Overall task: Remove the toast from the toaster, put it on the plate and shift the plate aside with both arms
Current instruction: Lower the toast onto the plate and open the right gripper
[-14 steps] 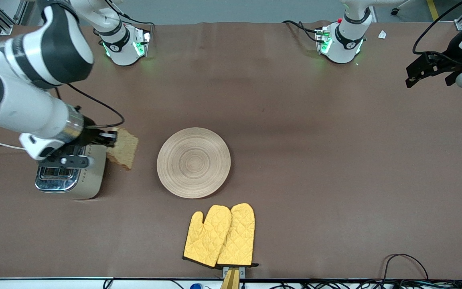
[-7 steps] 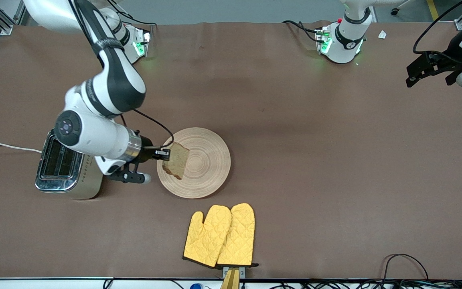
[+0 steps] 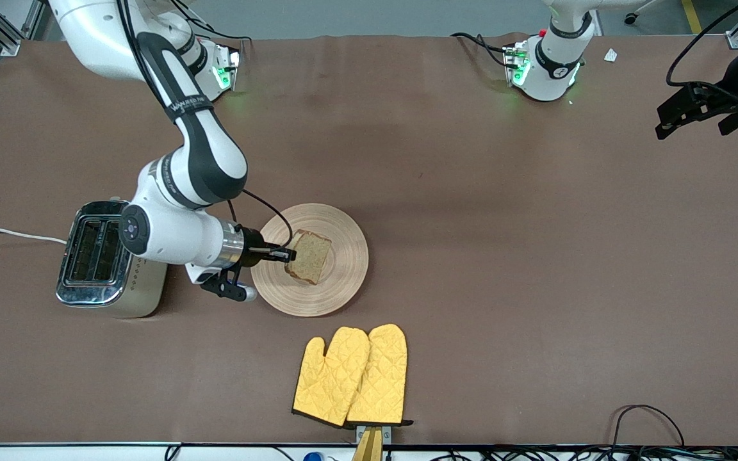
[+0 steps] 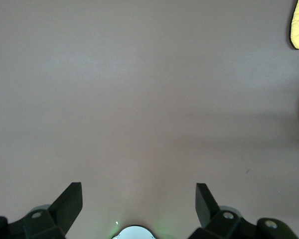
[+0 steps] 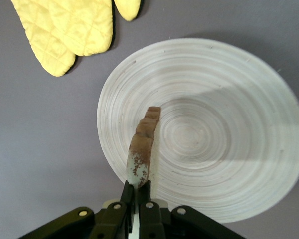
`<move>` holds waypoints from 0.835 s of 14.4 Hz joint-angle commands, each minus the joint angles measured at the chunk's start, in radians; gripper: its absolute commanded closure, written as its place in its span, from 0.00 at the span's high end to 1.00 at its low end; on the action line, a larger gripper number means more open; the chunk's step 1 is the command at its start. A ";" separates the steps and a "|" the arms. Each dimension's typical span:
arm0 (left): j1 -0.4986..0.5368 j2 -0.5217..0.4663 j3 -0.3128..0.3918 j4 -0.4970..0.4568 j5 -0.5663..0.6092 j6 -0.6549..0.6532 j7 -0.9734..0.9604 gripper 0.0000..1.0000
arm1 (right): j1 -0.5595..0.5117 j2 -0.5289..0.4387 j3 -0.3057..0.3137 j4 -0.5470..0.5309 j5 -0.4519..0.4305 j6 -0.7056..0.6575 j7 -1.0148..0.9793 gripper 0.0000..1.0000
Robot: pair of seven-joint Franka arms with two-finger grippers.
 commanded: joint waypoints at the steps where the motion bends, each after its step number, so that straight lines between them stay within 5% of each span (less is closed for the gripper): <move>1: 0.007 -0.001 -0.003 0.001 0.010 -0.014 0.016 1.00 | 0.021 0.000 -0.008 -0.040 0.058 0.038 -0.006 0.12; 3: 0.005 0.013 -0.003 0.001 -0.001 -0.014 0.016 1.00 | 0.012 0.000 -0.010 -0.062 0.058 0.038 -0.026 0.23; 6: 0.007 0.039 -0.003 0.001 -0.068 -0.014 0.014 1.00 | 0.007 -0.003 -0.019 -0.080 0.034 0.034 -0.046 0.70; 9: 0.011 0.065 -0.003 0.003 -0.091 -0.013 0.013 1.00 | -0.002 -0.019 -0.039 -0.077 -0.060 0.023 -0.044 1.00; 12: 0.048 0.116 -0.003 0.003 -0.190 -0.005 0.013 1.00 | 0.000 -0.049 -0.114 -0.072 -0.107 -0.072 -0.050 1.00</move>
